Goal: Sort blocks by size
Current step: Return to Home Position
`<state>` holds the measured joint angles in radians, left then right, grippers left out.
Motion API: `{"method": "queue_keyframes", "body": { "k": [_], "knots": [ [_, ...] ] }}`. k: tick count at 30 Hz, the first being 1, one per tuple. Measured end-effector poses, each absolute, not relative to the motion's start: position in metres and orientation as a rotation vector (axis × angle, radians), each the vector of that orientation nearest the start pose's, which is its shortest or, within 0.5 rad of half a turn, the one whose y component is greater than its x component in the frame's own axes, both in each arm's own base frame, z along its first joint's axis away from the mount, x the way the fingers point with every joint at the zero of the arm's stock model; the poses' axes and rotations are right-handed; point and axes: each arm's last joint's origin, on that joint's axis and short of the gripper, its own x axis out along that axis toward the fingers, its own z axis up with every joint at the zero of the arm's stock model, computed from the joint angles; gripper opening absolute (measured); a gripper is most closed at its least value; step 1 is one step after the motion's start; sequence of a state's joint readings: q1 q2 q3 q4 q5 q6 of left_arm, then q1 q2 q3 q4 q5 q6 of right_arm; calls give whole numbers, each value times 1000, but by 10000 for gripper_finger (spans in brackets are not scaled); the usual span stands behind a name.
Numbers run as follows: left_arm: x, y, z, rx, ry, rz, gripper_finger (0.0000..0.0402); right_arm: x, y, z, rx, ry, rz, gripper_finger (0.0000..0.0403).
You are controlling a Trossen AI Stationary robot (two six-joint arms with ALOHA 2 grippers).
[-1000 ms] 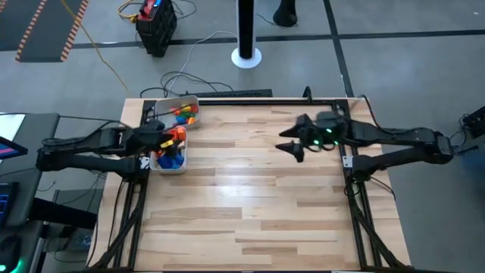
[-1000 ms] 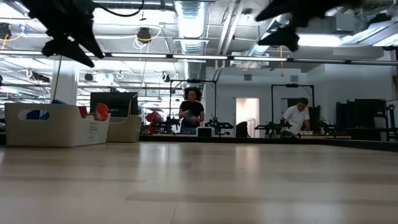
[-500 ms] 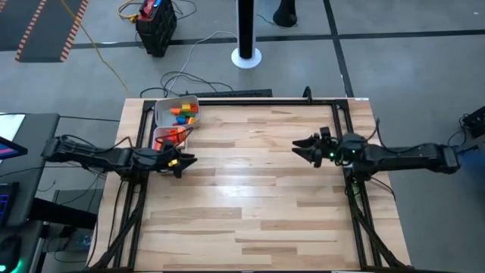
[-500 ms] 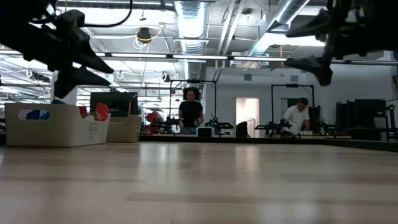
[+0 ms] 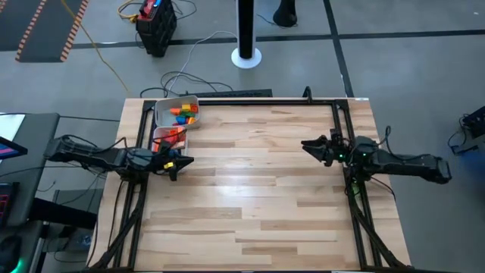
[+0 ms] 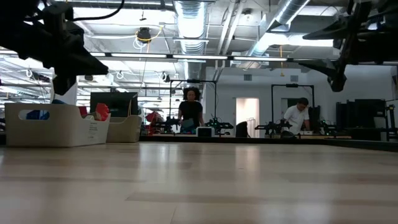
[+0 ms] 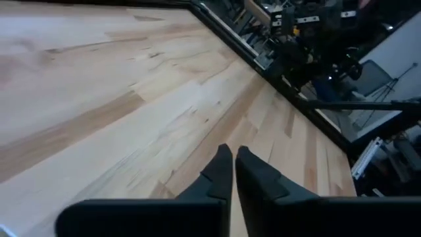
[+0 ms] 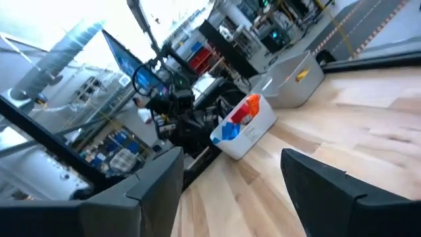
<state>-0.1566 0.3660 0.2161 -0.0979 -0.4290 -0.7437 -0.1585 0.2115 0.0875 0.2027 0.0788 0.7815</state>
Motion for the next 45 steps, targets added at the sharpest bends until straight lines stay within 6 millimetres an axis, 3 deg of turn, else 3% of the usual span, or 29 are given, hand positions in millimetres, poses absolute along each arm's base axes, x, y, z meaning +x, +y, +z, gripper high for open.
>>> {"method": "queue_keyframes", "body": {
  "k": [7,11,25,45],
  "knots": [
    [100,-5,202,-596,113,263,2,88,-23,198,804,-262,-238,270],
    [92,-4,202,-521,108,253,1,89,-27,195,862,-242,-296,269],
    [89,-3,195,-558,171,283,2,87,-30,169,892,13,-444,270],
    [79,-2,171,-478,424,362,2,87,-30,168,892,16,-446,270]
  ]
}}
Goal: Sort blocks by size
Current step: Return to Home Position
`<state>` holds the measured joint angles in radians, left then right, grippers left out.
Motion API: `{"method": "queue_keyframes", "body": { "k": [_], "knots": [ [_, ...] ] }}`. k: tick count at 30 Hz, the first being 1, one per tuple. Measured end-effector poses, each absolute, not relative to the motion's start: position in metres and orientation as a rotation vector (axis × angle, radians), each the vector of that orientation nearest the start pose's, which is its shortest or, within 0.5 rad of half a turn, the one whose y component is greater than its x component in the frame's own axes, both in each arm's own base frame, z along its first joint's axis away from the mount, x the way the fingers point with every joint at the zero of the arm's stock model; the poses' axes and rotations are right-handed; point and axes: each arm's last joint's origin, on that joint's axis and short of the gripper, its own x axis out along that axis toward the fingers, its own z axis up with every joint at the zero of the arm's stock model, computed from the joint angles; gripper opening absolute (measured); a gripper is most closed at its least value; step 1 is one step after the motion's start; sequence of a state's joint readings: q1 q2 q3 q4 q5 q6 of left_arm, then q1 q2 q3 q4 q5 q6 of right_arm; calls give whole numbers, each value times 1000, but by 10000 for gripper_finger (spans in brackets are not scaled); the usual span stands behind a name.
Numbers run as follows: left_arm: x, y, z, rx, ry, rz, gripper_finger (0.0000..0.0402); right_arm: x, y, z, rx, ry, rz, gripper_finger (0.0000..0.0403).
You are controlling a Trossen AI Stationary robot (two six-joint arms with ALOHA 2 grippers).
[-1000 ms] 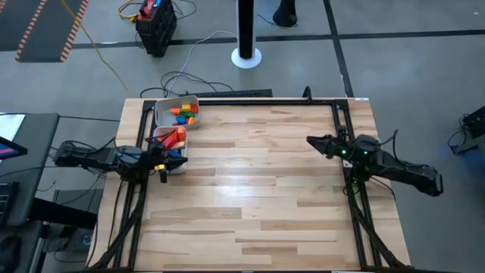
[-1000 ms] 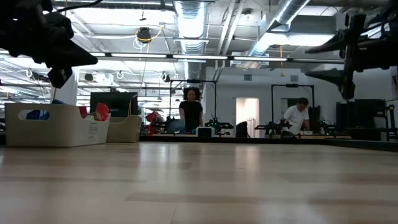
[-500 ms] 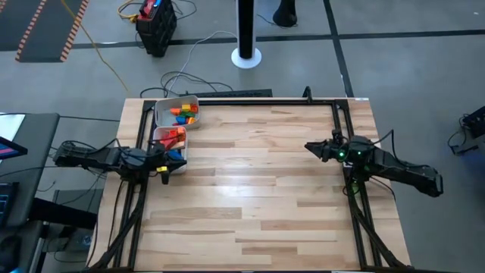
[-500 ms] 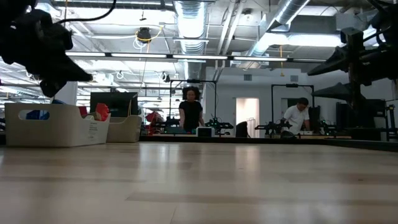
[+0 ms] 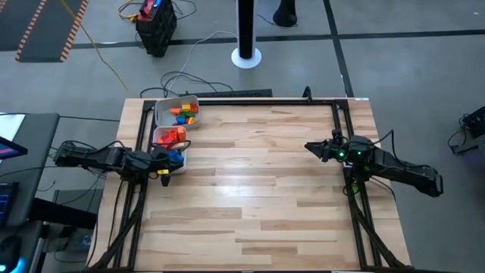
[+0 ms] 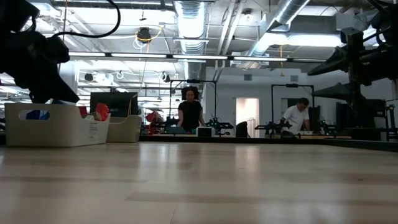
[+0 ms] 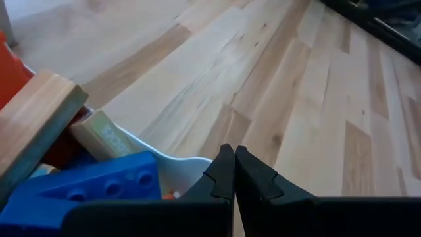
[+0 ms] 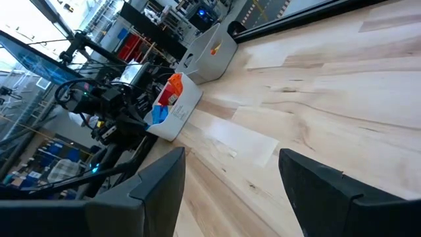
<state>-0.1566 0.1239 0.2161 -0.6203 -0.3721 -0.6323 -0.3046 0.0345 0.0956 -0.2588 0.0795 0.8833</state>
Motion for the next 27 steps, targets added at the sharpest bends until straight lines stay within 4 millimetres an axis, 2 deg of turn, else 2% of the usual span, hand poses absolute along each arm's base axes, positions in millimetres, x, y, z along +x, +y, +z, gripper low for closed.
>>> {"method": "queue_keyframes", "body": {
  "k": [27],
  "knots": [
    [78,-2,170,-473,436,366,2,87,-30,168,891,17,-447,270]
  ]
}}
